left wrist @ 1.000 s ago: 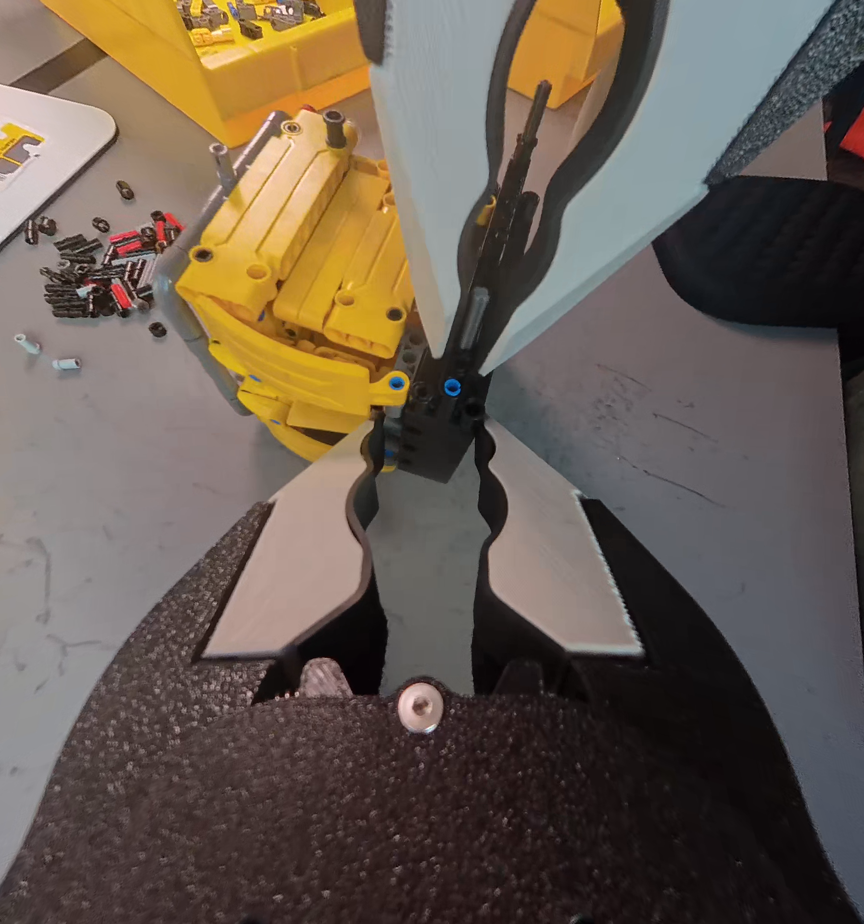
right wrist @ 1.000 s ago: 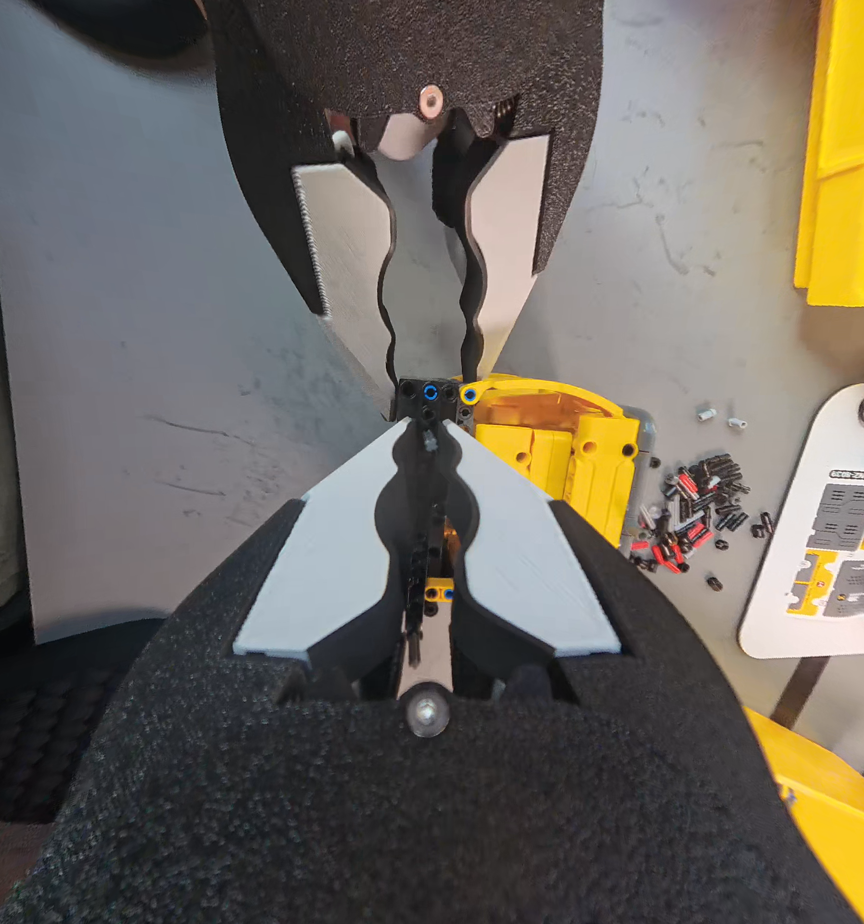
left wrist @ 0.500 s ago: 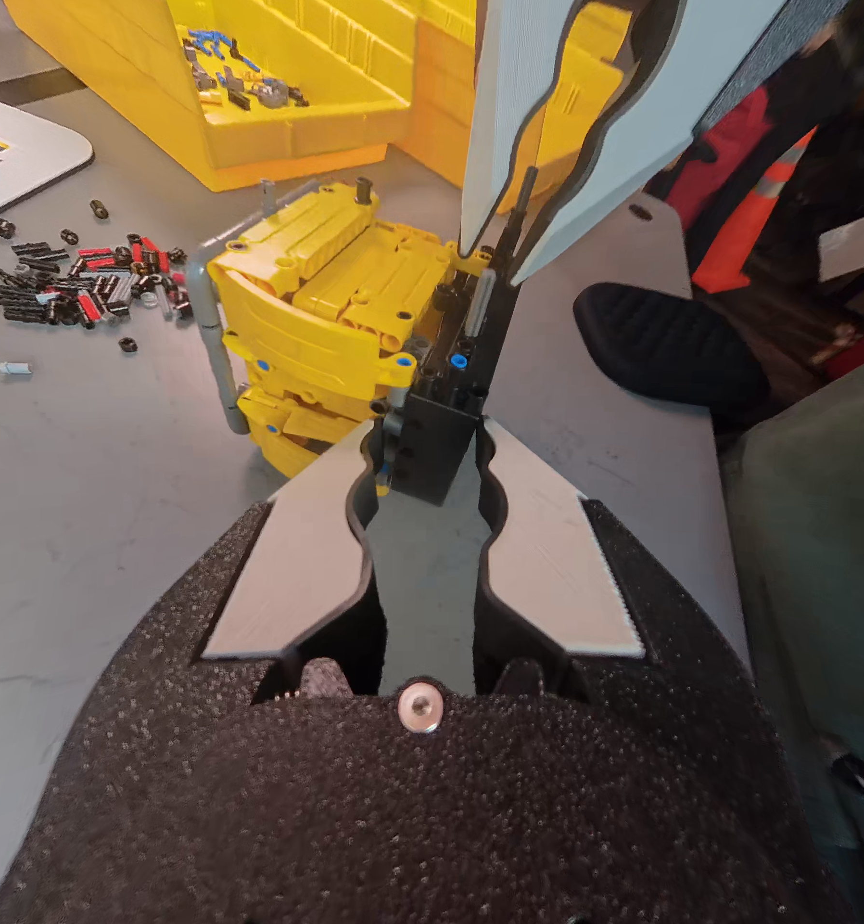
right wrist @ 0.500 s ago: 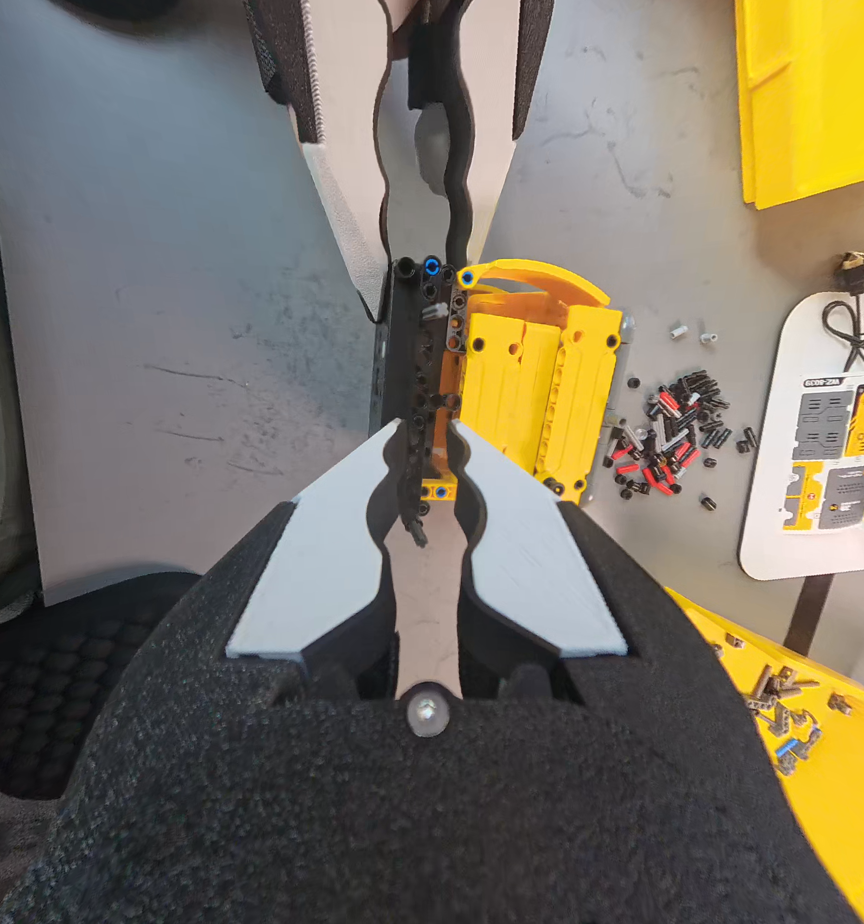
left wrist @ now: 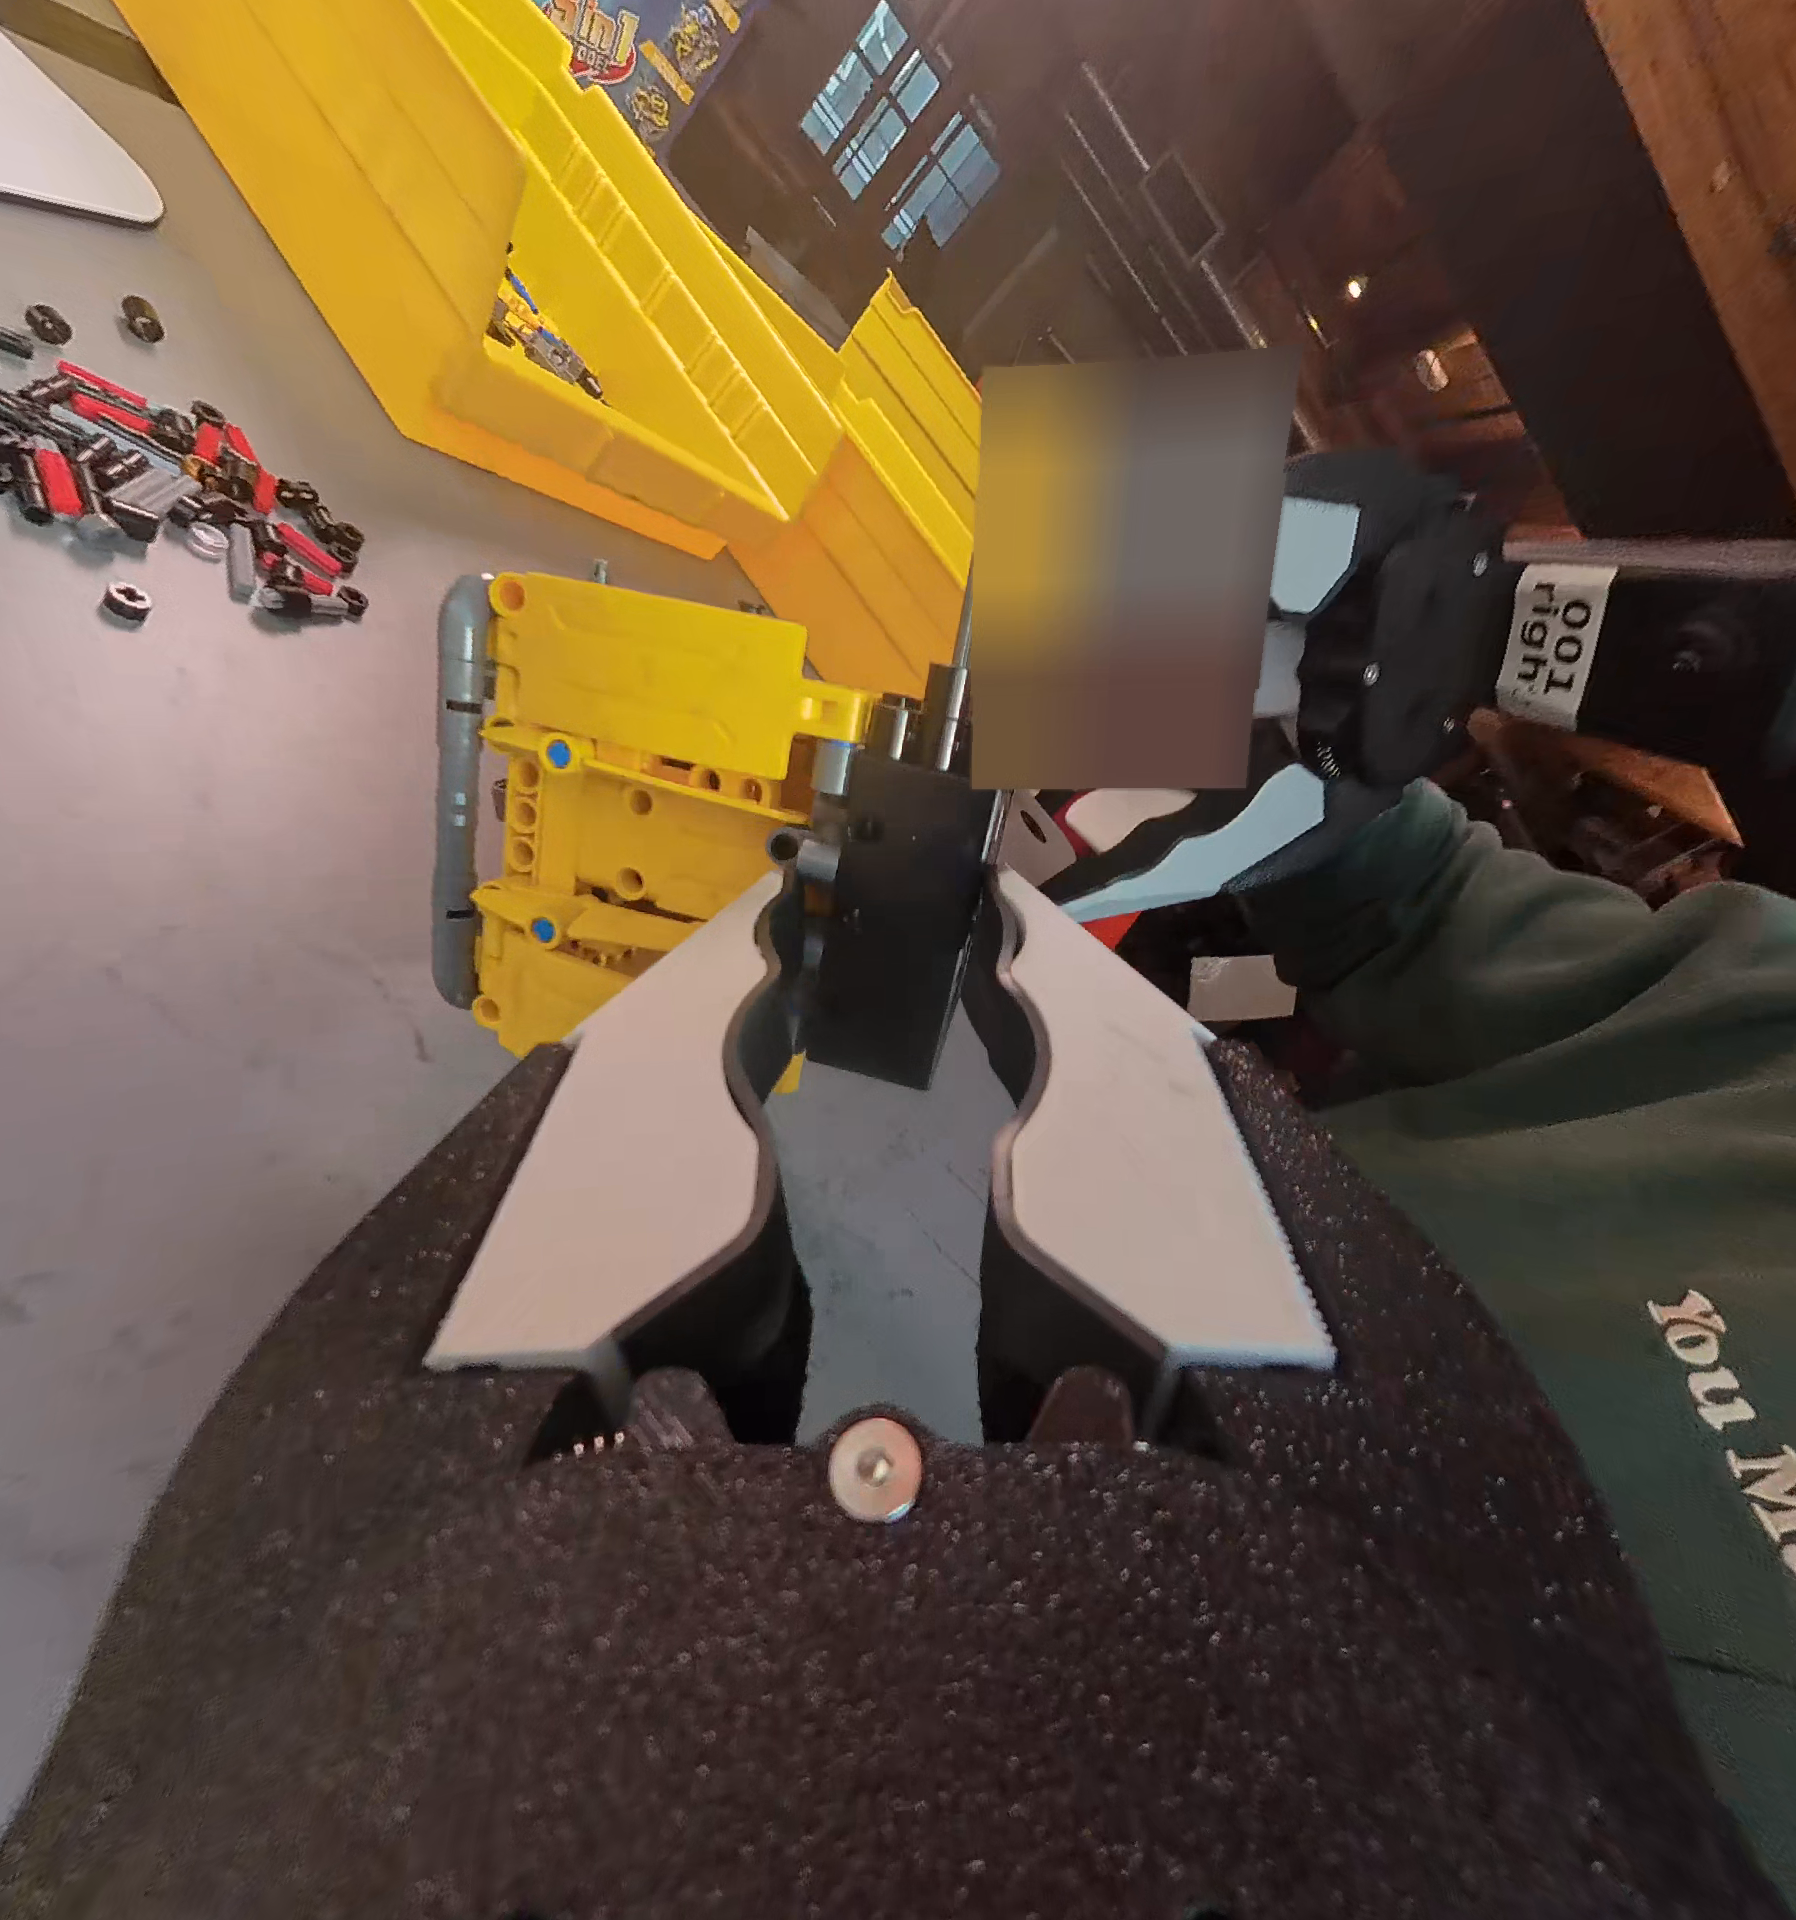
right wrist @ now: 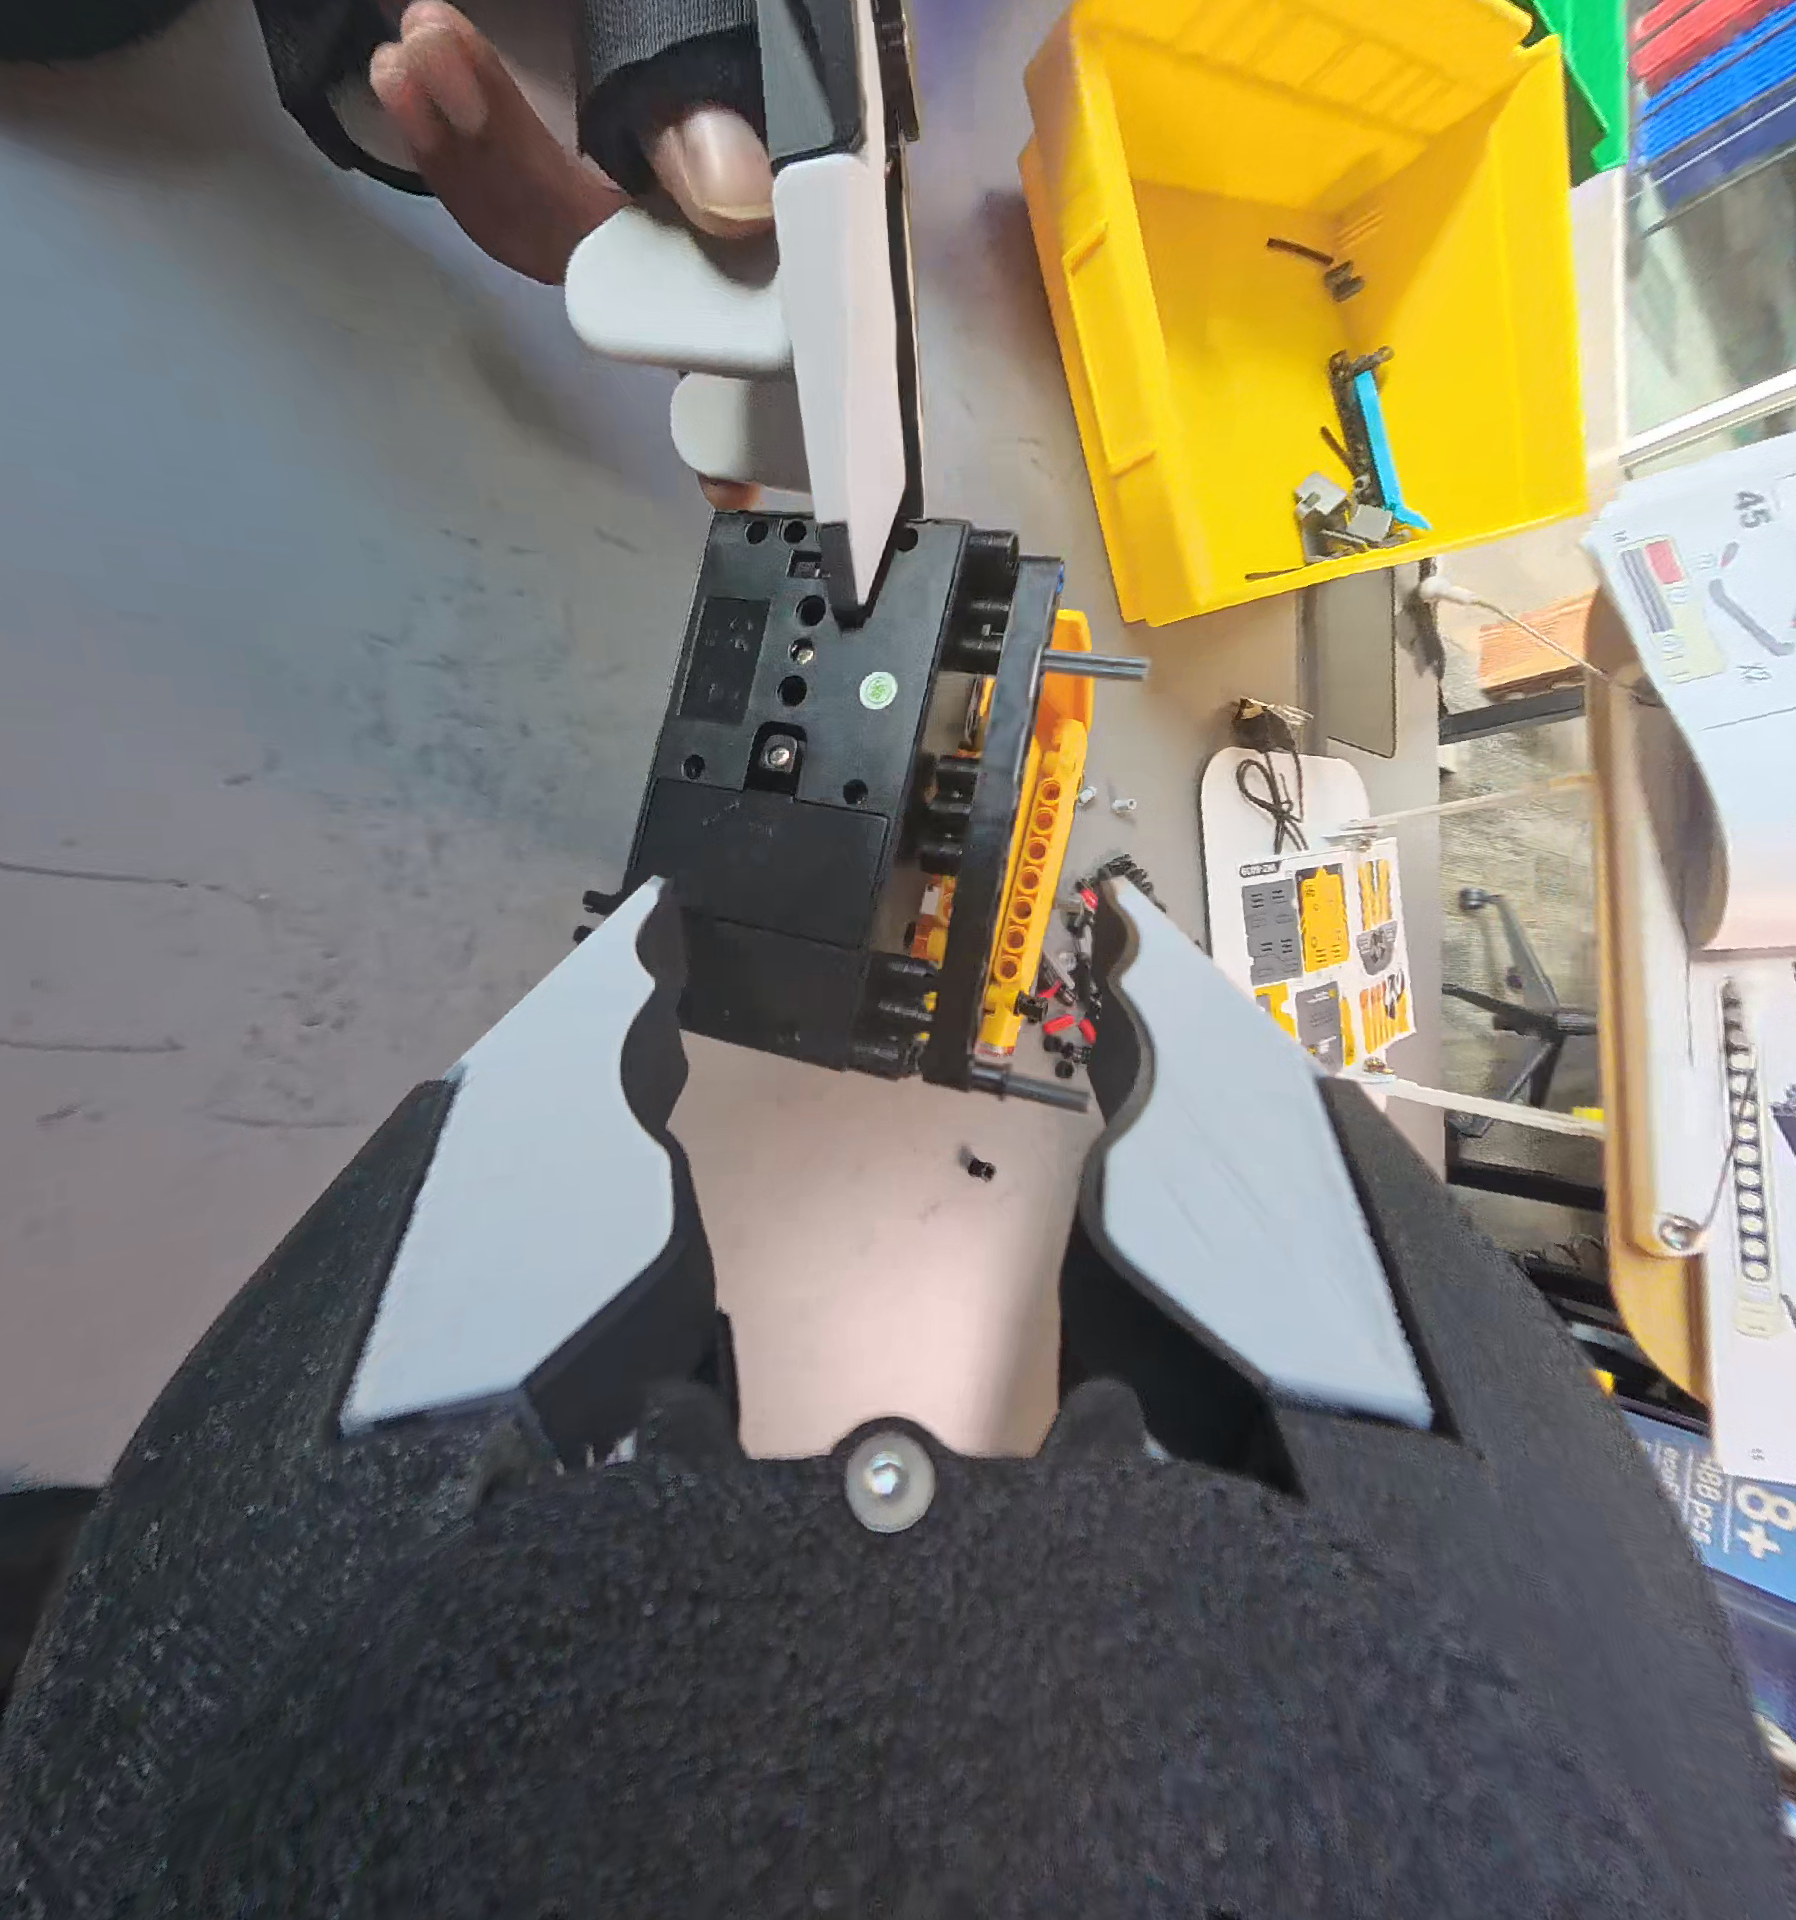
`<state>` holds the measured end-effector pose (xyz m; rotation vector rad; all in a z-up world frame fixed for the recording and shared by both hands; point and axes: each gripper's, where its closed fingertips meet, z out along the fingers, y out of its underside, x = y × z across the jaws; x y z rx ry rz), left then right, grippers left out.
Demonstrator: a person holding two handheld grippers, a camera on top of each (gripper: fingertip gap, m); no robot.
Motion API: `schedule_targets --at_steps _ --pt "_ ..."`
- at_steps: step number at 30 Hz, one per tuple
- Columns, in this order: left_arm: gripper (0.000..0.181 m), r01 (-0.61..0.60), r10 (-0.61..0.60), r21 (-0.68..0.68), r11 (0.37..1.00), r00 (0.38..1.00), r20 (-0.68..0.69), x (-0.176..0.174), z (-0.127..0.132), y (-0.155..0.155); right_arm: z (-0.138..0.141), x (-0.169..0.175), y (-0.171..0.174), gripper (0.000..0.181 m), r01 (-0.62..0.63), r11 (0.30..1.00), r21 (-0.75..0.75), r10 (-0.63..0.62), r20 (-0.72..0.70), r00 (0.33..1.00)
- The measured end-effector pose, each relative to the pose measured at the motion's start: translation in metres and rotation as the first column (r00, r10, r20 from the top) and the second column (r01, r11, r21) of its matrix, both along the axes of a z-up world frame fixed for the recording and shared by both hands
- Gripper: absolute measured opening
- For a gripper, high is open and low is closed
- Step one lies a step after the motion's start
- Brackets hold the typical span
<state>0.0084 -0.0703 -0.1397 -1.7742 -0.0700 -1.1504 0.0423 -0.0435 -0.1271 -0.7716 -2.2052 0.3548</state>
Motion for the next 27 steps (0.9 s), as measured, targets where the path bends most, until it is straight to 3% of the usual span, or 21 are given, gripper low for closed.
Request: schedule_targets --at_steps 11,15,19,27 --pt "0.032 -0.021 0.024 -0.026 0.999 0.993 0.117 -0.005 0.000 0.003 -0.016 -0.005 -0.004 0.101 0.086 0.995 -0.049 -0.093 -0.143 0.985" --pt "0.032 -0.027 0.030 -0.027 0.999 0.993 0.115 -0.001 0.001 0.004 -0.019 -0.018 -0.004 0.087 0.107 0.993 0.051 -0.100 -0.135 0.986" --pt "0.032 -0.034 0.039 -0.036 0.999 0.988 0.152 0.000 0.001 0.002 -0.021 -0.022 -0.001 0.085 0.110 0.986 0.125 -0.102 -0.062 0.993" --pt "0.032 -0.037 0.041 -0.030 0.999 0.989 0.139 0.002 0.002 0.001 -0.022 -0.020 -0.002 0.082 0.064 0.988 0.139 -0.057 -0.053 0.997"
